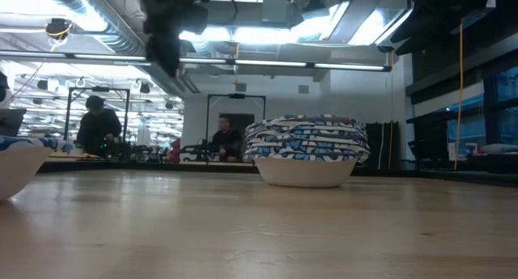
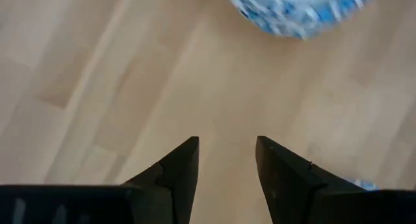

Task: Nest bowls inside each other
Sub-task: Stack the white bowl on top of the white bowl, then return to Home Position

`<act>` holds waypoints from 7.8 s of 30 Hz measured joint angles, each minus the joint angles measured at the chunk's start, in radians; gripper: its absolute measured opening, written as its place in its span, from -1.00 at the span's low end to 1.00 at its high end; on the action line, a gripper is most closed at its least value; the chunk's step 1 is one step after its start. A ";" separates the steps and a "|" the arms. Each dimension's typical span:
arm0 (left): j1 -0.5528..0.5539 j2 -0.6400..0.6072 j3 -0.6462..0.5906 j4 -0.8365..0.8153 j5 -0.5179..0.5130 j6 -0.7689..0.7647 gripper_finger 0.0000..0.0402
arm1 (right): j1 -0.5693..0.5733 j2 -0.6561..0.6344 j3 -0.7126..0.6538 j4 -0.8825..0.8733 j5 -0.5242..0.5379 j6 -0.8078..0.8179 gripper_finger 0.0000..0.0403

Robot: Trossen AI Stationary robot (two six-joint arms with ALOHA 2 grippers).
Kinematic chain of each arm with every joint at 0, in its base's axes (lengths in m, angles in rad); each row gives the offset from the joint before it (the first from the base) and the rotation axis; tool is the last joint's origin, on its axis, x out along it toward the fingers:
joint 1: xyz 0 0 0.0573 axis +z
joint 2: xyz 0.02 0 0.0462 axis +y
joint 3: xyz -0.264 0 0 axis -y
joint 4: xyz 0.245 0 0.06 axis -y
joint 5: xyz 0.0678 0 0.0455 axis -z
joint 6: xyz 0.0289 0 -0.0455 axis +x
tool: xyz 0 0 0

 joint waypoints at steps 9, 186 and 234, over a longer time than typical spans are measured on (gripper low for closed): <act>-0.188 -0.048 0.000 0.003 0.000 -0.072 -0.27 | 0.000 0.000 0.000 0.002 0.000 -0.001 0.13; 0.012 -0.387 -0.180 0.772 -0.107 0.116 -0.34 | 0.000 -0.243 0.001 0.000 0.115 0.001 0.13; -0.160 -1.140 -1.315 1.320 -0.448 -0.056 -0.34 | 0.000 -0.631 -0.668 0.497 0.009 -0.017 0.13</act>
